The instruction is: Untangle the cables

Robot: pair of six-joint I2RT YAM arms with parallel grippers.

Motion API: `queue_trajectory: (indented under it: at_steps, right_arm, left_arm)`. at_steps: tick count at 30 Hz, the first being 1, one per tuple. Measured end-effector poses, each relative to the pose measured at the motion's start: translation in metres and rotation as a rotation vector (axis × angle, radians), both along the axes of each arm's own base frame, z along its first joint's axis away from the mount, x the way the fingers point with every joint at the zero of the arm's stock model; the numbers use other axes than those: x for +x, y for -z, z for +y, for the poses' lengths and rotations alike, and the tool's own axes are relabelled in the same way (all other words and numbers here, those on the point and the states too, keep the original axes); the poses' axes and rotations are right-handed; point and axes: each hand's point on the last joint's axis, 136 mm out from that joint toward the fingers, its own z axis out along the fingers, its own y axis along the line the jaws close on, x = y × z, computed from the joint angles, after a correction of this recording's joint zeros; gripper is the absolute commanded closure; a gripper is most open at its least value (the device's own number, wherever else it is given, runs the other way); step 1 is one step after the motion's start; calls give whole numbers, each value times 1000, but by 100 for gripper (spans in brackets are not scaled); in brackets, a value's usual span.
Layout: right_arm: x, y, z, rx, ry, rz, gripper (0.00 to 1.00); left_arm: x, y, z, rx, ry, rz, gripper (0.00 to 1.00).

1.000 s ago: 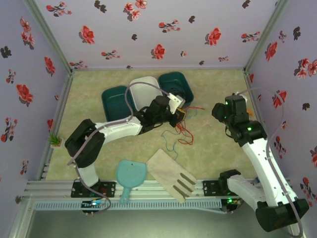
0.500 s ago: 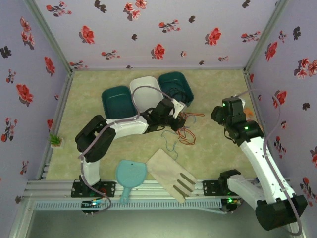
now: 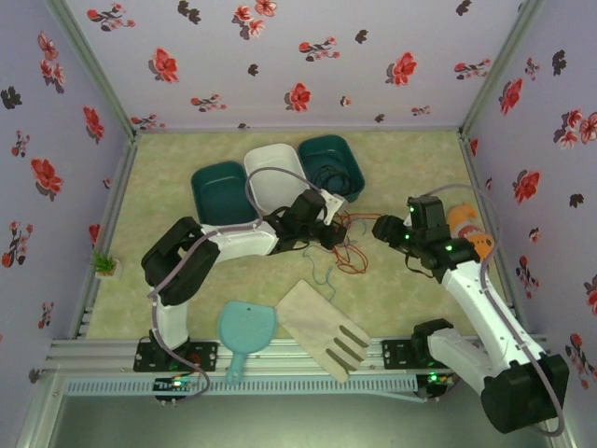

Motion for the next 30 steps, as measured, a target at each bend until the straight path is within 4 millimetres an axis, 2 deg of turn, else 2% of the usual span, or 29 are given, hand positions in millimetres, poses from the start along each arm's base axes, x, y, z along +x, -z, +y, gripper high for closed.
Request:
queue_trajectory:
  at_steps: [7, 13, 18, 22, 23, 27, 30]
  right_arm:
    - [14, 23, 9, 57, -4, -65, 45]
    - [34, 8, 11, 78, 8, -199, 49]
    - [44, -6, 8, 65, 19, -281, 72]
    - [44, -9, 6, 40, 17, -306, 95]
    - [44, -11, 5, 37, 19, -312, 99]
    - [43, -24, -1, 9, 31, -367, 100]
    - [40, -32, -5, -14, 35, -384, 100]
  left_arm:
    - [-15, -6, -8, -53, 83, 37, 93]
    - [-35, -9, -14, -94, 189, 85, 91]
    - [-48, -15, -17, -127, 263, 109, 89]
    - [-53, -17, -18, -135, 300, 101, 85]
    - [-53, -17, -18, -135, 305, 100, 82]
    - [-57, -15, -14, -114, 325, 96, 47]
    - [-56, -19, -11, -103, 316, 74, 32]
